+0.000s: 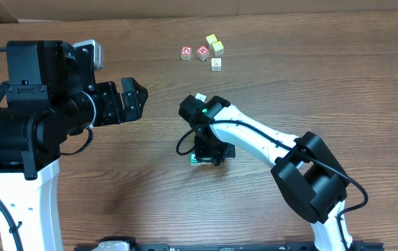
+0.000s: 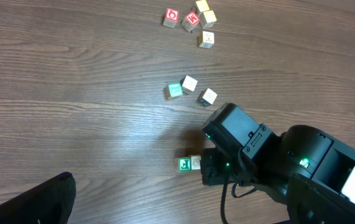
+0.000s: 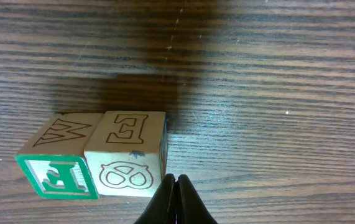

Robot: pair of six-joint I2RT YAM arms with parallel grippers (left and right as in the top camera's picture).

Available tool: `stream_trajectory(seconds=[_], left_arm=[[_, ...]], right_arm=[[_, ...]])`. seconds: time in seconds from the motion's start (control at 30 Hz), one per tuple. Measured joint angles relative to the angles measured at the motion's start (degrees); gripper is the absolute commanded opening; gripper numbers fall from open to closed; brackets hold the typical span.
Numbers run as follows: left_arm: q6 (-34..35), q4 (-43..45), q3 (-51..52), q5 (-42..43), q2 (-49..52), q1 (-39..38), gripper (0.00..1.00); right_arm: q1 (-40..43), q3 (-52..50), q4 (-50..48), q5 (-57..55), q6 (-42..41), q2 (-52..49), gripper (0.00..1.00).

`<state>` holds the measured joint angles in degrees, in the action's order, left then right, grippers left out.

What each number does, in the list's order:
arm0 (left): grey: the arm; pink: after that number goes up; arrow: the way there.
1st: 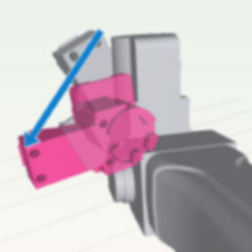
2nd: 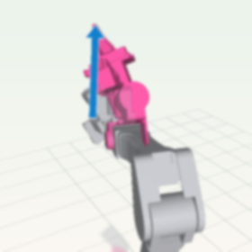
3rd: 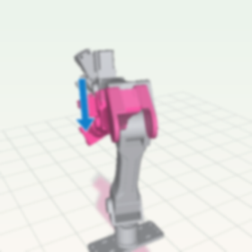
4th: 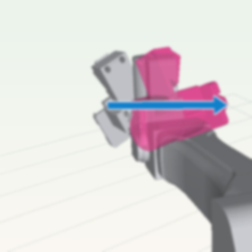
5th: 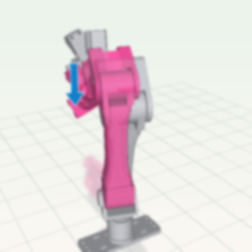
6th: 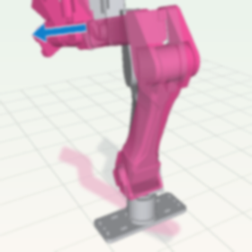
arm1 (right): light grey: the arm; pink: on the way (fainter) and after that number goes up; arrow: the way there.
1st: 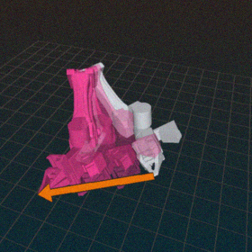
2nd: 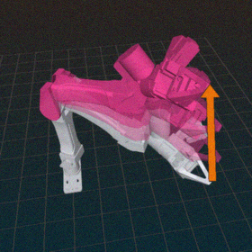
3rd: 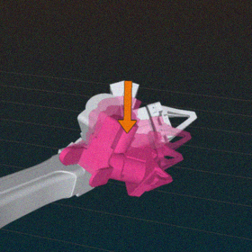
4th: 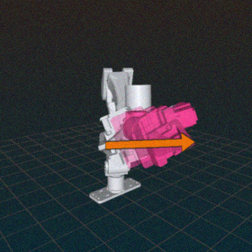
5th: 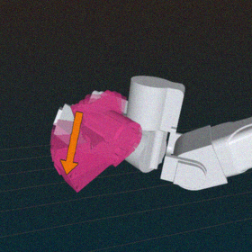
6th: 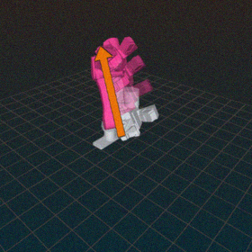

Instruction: Flip 5 blocks

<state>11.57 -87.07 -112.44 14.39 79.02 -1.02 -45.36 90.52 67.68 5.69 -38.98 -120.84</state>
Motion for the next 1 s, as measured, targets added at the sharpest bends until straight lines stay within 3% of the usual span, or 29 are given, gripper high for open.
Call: stream_trajectory(seconds=[0.2,0.27,0.33,0.43,0.5,0.67,0.9,1.0], left_arm=[[0.00,-0.02,0.00,0.00,0.00,0.00,1.00],[0.00,-0.02,0.00,0.00,0.02,0.00,1.00],[0.02,-0.02,0.00,0.00,0.00,0.00,1.00],[0.00,-0.02,0.00,0.00,0.00,0.00,1.00],[0.00,-0.02,0.00,0.00,0.00,0.00,1.00],[0.00,-0.02,0.00,0.00,0.00,0.00,1.00],[0.00,-0.02,0.00,0.00,0.00,0.00,1.00],[0.00,-0.02,0.00,0.00,0.00,0.00,1.00]], right_arm=[[1.44,0.37,2.36,0.02,0.74,0.00,0.04],[3.34,2.10,4.20,0.02,1.79,0.00,0.10],[5.55,5.38,5.70,-0.02,3.13,0.00,0.19],[8.70,11.54,6.86,-0.07,5.22,0.00,0.49],[10.54,14.97,6.40,-0.04,6.14,0.00,0.59],[14.43,17.57,-2.16,-0.44,9.33,0.00,0.65],[15.89,14.43,-10.25,-0.76,20.72,0.00,0.65],[15.69,11.32,-13.94,-0.76,27.15,0.00,0.61]])
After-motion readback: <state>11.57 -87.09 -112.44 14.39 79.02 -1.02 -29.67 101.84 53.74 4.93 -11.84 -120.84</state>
